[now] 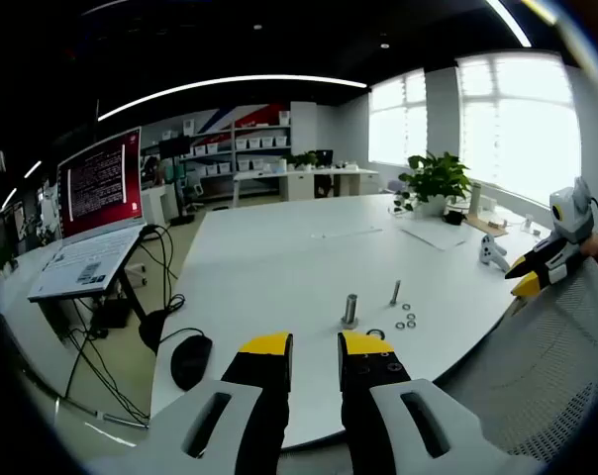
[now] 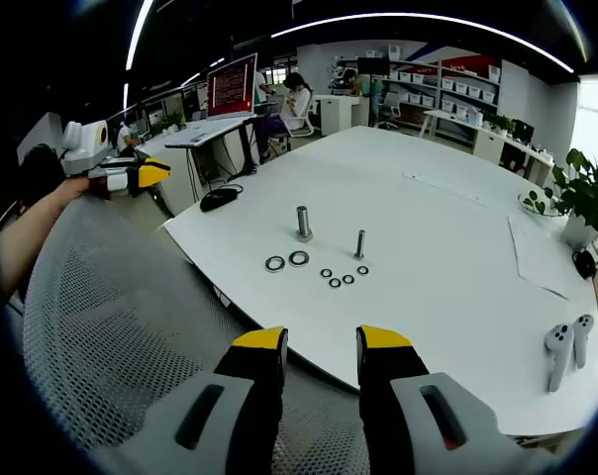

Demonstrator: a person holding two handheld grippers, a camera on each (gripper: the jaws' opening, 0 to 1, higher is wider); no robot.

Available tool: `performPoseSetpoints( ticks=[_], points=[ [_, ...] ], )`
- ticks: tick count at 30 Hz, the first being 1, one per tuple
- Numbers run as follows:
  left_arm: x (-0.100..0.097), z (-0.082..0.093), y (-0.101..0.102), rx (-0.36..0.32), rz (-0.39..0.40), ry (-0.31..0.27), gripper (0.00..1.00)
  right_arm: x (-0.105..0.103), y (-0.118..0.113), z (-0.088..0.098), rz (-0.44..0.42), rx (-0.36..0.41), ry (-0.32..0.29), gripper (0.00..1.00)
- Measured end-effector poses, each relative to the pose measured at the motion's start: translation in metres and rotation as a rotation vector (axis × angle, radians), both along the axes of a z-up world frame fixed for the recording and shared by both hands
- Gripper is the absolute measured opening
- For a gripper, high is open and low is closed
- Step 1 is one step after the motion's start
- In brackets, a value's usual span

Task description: Place the washer onto the threaded stud by aligning its center hole with the stud, sliding it down to the base, and recovering from edge contact or off-axis alignment until the washer reaches the visible bottom stop.

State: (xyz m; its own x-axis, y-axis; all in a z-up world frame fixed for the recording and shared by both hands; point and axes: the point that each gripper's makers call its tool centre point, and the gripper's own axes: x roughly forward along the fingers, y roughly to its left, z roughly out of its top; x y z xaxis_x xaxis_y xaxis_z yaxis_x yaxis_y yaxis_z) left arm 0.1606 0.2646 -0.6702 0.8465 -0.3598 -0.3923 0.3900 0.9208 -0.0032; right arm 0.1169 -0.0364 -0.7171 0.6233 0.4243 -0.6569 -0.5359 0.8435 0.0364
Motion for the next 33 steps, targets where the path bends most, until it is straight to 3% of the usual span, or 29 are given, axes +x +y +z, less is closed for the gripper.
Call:
performPoseSetpoints(
  ticks=[33],
  points=[
    [-0.0012,-0.0022,0.0005,-0.003,-0.002,0.009,0.15,-0.0029,0.0018,-0.0022,0.008,0.007,0.019,0.29]
  ],
)
